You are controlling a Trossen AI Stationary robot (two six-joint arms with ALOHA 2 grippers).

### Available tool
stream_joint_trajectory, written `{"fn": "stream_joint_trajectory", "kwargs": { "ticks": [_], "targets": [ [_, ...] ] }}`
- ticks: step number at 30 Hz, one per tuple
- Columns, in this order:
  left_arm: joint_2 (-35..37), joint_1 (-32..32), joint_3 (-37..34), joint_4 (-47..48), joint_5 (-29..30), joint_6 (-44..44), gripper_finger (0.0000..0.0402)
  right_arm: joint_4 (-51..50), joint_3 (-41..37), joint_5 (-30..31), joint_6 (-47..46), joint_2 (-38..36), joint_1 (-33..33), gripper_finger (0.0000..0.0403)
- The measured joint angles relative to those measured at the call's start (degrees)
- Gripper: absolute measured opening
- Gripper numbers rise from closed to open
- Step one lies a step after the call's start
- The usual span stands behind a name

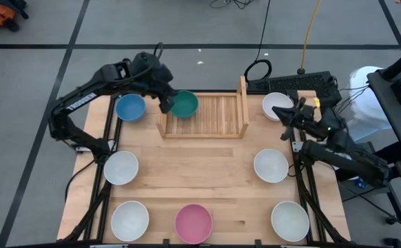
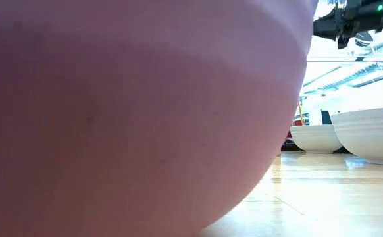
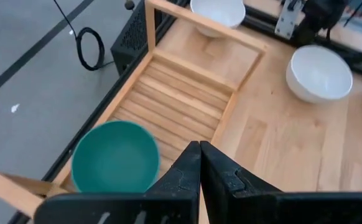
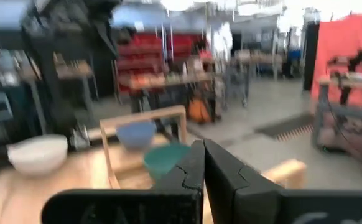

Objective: Place and stack bowls onto a shelf
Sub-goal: Put the middle right white bowl on the shelf

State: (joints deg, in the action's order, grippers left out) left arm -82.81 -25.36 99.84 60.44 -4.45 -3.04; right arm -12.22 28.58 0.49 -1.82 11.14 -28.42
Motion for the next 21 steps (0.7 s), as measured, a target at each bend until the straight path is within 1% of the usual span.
{"fn": "stream_joint_trajectory", "kwargs": {
  "ticks": [2,4,9,12,15,21],
  "targets": [
    [0.6,0.0,0.0,0.9,0.0,1.6,0.0008,-6.9,5.1,1.4,0.6,2.0,0.0,0.0000],
    [1.3,0.0,0.0,0.6,0.0,1.9,0.0008,-12.1,9.7,1.5,-0.1,4.4,0.0,0.0000],
    [3.4,-0.1,0.0,0.9,0.2,3.6,0.0008,-18.9,17.4,0.9,-0.9,9.5,0.0,0.0003],
    [4.7,-0.1,0.0,1.1,0.2,4.3,0.0008,-22.4,20.9,1.0,-0.5,12.1,0.0,0.0016],
    [5.8,-0.1,0.0,2.2,0.1,4.9,0.0008,-23.4,22.9,1.0,-0.5,14.4,0.0,0.0038],
    [8.5,-0.1,0.0,6.0,0.2,5.5,0.0008,-21.4,23.8,0.9,-0.4,17.4,0.0,0.0094]
  ]
}}
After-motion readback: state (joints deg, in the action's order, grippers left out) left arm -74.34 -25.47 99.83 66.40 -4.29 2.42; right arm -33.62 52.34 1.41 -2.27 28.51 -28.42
